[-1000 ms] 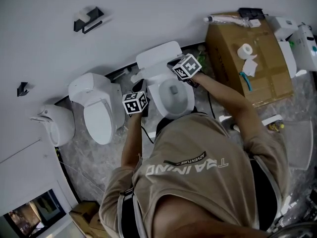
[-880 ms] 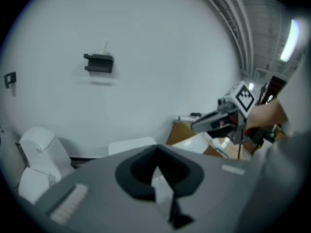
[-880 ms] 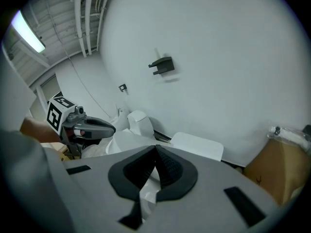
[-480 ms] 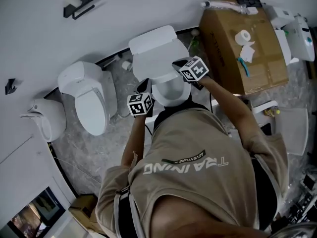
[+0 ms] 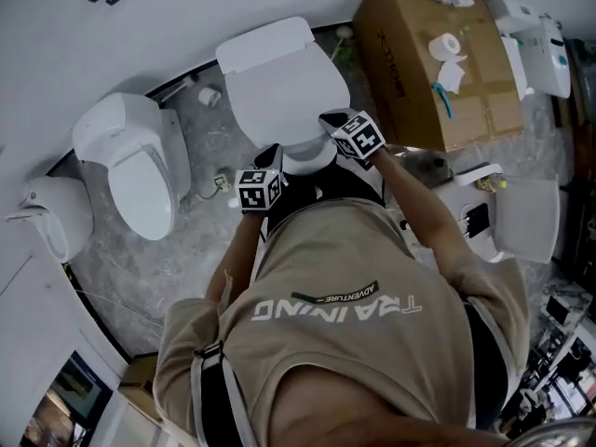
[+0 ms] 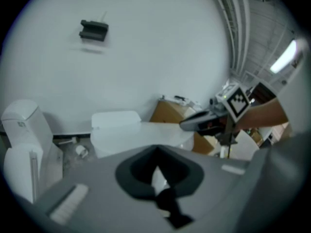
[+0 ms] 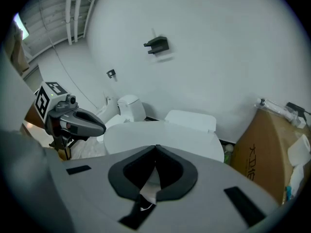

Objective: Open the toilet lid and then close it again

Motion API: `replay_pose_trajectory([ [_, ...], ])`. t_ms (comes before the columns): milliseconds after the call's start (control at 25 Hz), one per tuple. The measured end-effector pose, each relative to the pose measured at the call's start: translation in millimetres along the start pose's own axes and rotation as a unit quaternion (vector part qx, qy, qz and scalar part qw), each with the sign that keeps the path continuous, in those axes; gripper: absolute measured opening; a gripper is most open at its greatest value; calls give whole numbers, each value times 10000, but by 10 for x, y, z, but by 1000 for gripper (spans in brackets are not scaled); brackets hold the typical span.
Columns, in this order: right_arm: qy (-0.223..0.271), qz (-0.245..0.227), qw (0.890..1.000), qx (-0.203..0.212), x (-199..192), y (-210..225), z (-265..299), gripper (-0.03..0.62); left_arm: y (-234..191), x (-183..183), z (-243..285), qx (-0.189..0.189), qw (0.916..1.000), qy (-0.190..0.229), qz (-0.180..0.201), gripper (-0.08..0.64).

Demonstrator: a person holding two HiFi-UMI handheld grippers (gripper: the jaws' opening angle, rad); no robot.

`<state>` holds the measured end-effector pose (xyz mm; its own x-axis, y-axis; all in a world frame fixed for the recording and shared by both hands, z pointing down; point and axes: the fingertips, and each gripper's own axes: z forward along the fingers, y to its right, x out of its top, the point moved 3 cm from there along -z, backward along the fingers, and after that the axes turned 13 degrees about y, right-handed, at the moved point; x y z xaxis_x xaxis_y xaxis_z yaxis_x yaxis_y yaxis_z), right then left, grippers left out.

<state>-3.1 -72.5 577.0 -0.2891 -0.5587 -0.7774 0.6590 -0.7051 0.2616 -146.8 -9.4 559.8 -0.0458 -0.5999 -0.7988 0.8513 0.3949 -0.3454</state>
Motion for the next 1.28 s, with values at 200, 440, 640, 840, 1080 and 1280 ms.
replay_pose_trajectory([
  [200, -414, 44, 9990, -131, -379, -18, -14, 12, 101, -358, -8, -215, 9989, -413, -44, 6],
  [440, -891, 237, 9957, -67, -713, -37, 10, 14, 145, -676, 17, -202, 9954, -940, -60, 5],
  [640, -1112, 269, 9934, 2, -903, -73, 34, 14, 144, -869, 30, 18, 9924, -1228, -53, 5],
  [840, -1373, 317, 9898, 189, -1065, -107, 13, 12, 113, -899, -23, 256, 9913, -1286, -109, 5],
  [1080, -1681, 412, 9841, 390, -1294, -128, 45, 14, 33, -1070, 99, 279, 9858, -1644, -169, 5],
  [1280, -1763, 592, 9816, 438, -1464, -117, 85, 12, 52, -1343, 230, 230, 9801, -1944, -320, 5],
])
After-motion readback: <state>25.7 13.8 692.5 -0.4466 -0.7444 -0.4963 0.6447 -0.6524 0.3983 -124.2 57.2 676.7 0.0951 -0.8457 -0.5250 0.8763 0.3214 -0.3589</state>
